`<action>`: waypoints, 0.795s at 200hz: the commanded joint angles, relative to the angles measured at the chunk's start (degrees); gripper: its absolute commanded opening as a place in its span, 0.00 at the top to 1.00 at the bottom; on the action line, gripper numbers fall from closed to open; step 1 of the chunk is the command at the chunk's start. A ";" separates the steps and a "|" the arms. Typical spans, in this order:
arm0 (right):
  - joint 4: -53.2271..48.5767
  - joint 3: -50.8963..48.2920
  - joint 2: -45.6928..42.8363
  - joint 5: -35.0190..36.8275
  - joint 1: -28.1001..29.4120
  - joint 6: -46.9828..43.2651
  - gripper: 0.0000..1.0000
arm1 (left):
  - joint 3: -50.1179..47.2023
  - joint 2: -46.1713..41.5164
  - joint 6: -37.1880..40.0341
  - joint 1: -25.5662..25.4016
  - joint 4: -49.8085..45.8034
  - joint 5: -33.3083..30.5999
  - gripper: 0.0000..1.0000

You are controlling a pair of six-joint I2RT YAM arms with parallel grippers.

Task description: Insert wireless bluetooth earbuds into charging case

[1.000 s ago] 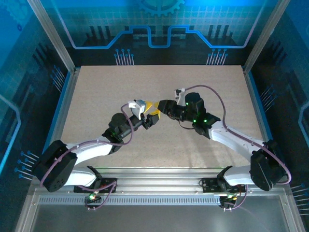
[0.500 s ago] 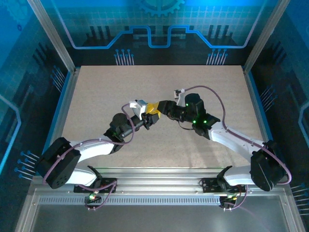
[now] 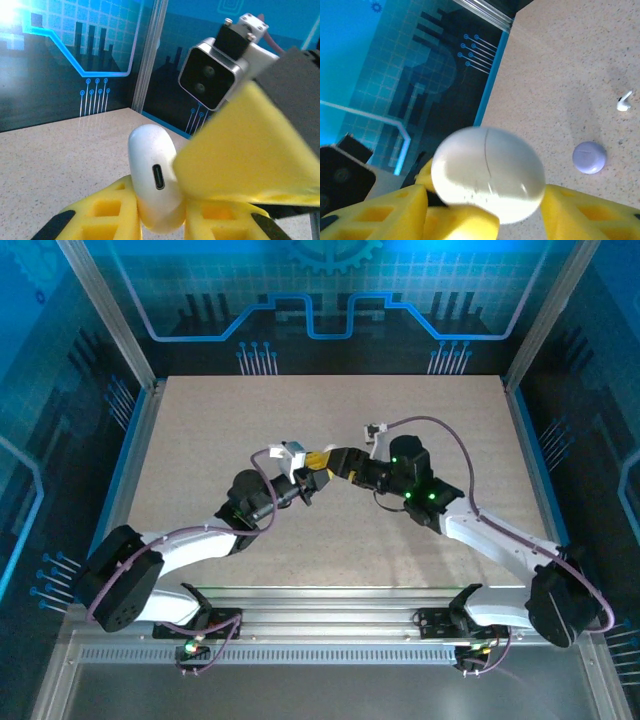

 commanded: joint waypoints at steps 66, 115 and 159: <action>-0.88 -4.29 -14.66 -6.49 -7.53 -20.69 0.26 | 3.82 -3.12 -9.36 3.77 1.97 11.78 0.88; 1.69 -7.25 -20.22 -18.82 -13.61 -32.32 0.26 | 4.29 -3.11 -15.02 5.51 7.39 18.88 0.89; 1.69 -6.59 -20.45 -26.60 -16.48 -40.34 0.26 | 3.26 -2.47 -17.15 5.65 13.22 21.77 0.88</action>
